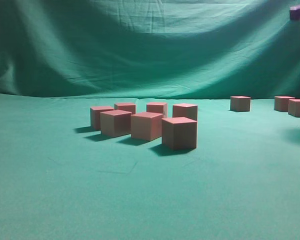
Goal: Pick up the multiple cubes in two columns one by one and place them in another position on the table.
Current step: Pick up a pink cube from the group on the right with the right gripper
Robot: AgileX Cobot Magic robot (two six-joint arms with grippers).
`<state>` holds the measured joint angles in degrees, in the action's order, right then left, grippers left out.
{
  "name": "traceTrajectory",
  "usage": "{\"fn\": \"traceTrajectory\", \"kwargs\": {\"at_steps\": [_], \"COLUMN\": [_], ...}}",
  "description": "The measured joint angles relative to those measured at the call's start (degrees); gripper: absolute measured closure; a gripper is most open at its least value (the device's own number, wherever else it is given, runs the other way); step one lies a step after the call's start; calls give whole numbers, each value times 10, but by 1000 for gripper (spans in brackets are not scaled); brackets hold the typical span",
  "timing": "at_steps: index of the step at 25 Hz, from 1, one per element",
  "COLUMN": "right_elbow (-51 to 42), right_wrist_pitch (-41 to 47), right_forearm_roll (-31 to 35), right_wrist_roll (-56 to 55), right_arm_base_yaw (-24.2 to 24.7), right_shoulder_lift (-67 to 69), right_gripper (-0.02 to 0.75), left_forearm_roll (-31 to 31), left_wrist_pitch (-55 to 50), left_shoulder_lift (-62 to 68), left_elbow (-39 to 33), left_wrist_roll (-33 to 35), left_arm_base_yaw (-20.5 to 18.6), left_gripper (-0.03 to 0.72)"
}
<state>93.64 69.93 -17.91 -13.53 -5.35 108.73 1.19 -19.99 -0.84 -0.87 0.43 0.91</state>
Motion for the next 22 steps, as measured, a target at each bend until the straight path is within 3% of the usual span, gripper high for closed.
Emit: {"fn": "traceTrajectory", "kwargs": {"at_steps": [7,16,22], "right_elbow": [0,1,4], "right_wrist_pitch": [-86,-198,-227], "right_forearm_roll": [118,121,125], "right_wrist_roll": [80,88,87], "right_arm_base_yaw": [27,28,32], "right_shoulder_lift": [75,125,140], "right_gripper": [183,183,183], "left_forearm_roll": [0,0,0], "left_wrist_pitch": [0,0,0], "left_shoulder_lift": [0,0,0], "left_elbow": [0,0,0], "left_wrist_roll": [0,0,0], "left_arm_base_yaw": [0,0,0], "left_gripper": [688,688,688]}}
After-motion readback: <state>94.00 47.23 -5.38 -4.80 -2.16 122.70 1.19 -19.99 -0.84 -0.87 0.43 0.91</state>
